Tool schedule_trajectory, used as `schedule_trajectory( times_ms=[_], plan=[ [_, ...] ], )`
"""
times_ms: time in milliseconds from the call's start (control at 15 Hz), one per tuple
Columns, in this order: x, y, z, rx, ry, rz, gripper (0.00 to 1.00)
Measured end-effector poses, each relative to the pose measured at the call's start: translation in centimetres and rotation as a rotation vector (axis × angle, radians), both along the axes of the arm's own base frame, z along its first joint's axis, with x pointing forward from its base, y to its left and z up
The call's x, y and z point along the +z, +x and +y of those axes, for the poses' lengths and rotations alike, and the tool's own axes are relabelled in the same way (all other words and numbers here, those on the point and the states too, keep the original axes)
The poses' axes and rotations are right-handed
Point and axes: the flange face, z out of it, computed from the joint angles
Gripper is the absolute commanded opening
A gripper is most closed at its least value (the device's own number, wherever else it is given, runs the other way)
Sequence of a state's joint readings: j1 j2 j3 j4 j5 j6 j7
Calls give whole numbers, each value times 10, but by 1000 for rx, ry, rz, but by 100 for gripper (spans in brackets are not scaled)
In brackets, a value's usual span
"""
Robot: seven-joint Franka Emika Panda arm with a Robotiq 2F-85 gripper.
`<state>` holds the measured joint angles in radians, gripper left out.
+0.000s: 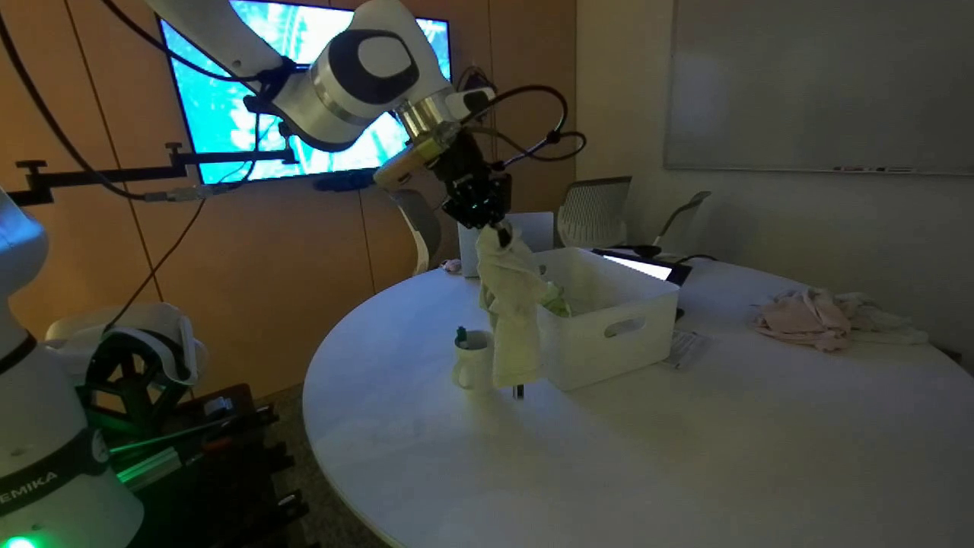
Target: Put the cloths in the box and put the markers in the cup
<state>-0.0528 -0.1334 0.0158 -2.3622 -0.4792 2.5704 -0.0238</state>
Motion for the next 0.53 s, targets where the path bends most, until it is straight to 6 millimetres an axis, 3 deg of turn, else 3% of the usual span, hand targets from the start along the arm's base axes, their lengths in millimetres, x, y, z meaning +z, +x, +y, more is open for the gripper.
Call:
schedule_trajectory(
  times_ms=[200,533],
  plan=[
    [15,6,-5,-145,-58,-50,3],
    [22,10,-3,-278,-127,-58,3]
  ],
)
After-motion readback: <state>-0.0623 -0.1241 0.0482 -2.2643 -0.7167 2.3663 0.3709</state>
